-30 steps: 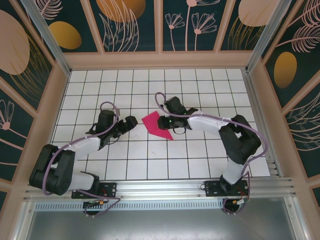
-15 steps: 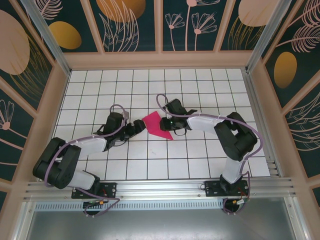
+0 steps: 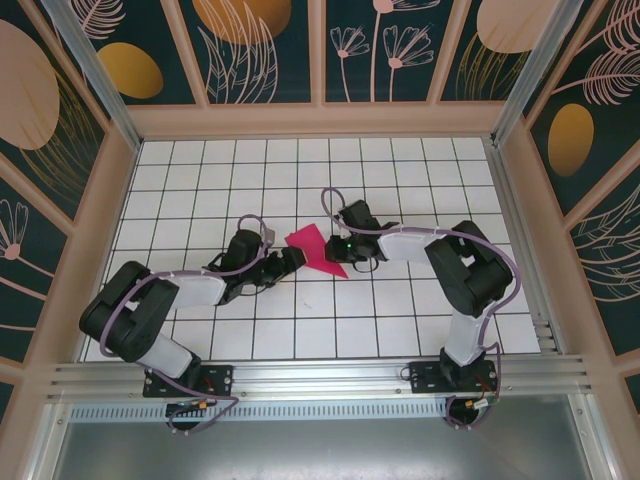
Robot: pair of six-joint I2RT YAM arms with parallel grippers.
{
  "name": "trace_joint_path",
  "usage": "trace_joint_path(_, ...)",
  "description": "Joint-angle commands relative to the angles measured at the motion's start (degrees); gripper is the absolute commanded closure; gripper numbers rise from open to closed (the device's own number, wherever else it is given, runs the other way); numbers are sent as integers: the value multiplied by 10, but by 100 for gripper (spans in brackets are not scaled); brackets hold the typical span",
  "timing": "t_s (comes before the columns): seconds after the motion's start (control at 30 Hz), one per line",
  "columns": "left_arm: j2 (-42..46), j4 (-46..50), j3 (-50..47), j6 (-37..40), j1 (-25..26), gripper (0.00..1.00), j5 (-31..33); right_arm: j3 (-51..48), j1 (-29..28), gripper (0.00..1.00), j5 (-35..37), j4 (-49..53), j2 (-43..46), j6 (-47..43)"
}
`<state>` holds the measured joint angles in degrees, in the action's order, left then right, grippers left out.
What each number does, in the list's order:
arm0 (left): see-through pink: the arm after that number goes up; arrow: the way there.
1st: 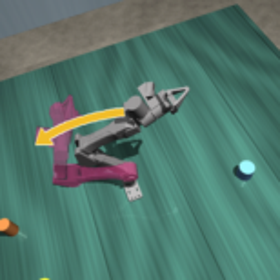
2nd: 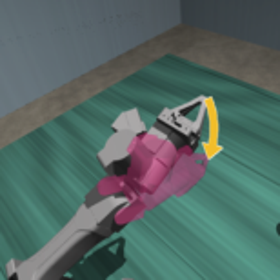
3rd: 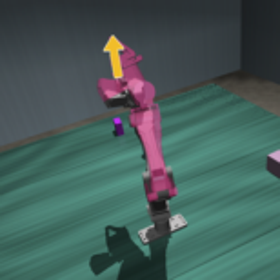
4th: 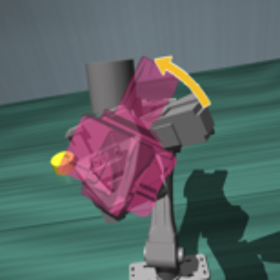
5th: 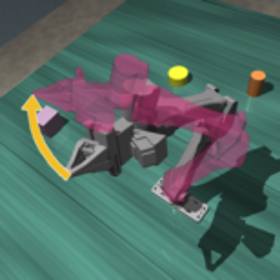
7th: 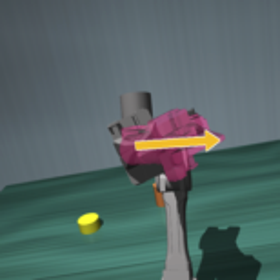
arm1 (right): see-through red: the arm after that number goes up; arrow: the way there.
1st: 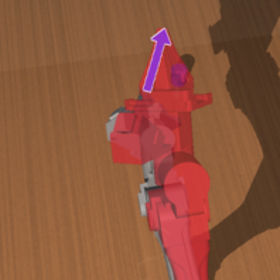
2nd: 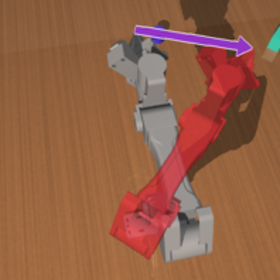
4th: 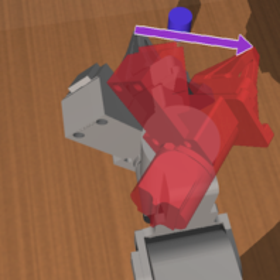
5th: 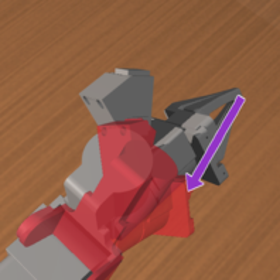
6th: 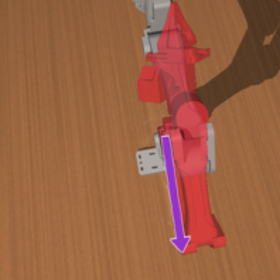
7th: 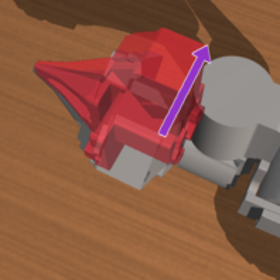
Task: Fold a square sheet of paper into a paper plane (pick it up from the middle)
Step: Fold the wing for the fifth time at the center of the table.
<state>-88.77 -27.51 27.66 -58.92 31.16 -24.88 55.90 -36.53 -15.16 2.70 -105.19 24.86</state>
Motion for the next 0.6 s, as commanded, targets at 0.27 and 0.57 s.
trace_joint_path(0.27,-65,-65,38,-58,14,38,-27,-22,13,80,-13,-7,-11,17)
trace_joint_path(0.57,-88,-48,53,-72,15,38,-10,-26,13,80,-12,-9,-11,16)
